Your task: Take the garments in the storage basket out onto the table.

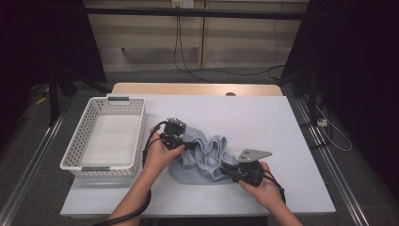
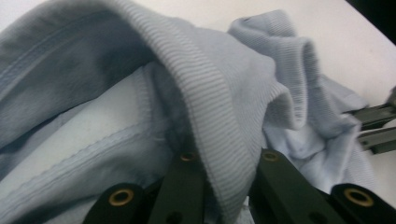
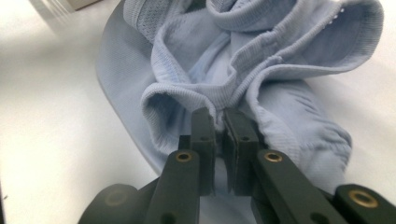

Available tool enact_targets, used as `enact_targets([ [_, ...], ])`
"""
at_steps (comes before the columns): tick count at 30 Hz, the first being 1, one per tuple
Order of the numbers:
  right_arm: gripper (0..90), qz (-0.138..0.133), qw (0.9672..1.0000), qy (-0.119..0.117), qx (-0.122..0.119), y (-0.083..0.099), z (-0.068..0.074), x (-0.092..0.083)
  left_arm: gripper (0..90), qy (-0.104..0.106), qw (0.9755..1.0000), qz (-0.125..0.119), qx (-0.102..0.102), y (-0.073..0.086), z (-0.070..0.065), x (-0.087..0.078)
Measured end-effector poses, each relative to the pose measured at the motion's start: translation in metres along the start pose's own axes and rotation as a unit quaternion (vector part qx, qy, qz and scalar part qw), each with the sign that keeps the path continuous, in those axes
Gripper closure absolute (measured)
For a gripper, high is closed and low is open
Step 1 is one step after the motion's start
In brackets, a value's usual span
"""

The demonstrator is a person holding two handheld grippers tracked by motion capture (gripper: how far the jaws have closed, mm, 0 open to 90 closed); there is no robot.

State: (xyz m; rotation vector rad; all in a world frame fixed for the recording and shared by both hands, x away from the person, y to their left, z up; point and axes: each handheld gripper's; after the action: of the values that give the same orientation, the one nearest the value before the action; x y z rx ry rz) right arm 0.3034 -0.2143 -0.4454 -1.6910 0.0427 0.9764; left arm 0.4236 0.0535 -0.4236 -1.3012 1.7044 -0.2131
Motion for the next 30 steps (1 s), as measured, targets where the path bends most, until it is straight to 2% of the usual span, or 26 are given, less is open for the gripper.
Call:
enact_targets([
  [3,84.0,-0.002,1.0000,-0.001,0.009,0.004,-0.002,-0.002,86.8,0.000,1.0000,0.000,0.000,0.000,-0.001,0.000],
  [5,84.3,0.001,1.0000,-0.003,0.006,0.004,-0.001,0.000,86.8,0.002,1.0000,-0.002,-0.001,0.000,-0.001,0.000],
  [6,84.4,0.000,1.0000,-0.007,0.006,0.004,0.001,0.000,86.9,0.000,1.0000,-0.003,0.000,0.000,-0.001,0.000],
  [7,84.4,0.000,0.9997,-0.022,0.011,0.003,0.005,0.001,86.9,0.000,1.0000,-0.003,0.000,0.000,-0.001,-0.001],
  [10,84.4,0.003,0.9997,-0.018,-0.017,-0.001,0.017,0.003,86.9,0.003,1.0000,-0.009,-0.002,0.000,0.000,-0.004],
  [14,84.3,0.006,0.9996,-0.025,-0.015,-0.001,0.022,0.010,86.9,0.001,1.0000,-0.009,-0.004,0.000,0.001,-0.005],
  [22,82.8,0.008,0.9997,-0.018,-0.011,0.001,0.018,0.013,86.9,0.004,0.9999,-0.009,-0.003,0.001,0.001,-0.004],
  [30,75.6,-0.001,0.9999,-0.015,0.003,-0.006,0.010,0.007,87.0,0.004,1.0000,-0.008,-0.002,0.000,0.000,-0.005],
])
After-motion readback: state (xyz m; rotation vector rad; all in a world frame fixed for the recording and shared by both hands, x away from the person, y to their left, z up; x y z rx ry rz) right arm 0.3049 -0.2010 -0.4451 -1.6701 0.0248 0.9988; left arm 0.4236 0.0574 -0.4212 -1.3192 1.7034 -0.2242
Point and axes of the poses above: each handheld gripper's, and its own axes: x roughly forward along the jaws, y roughly out of its underside, z roughly to its left, and after that the axes turned 15 degrees about y, right-handed
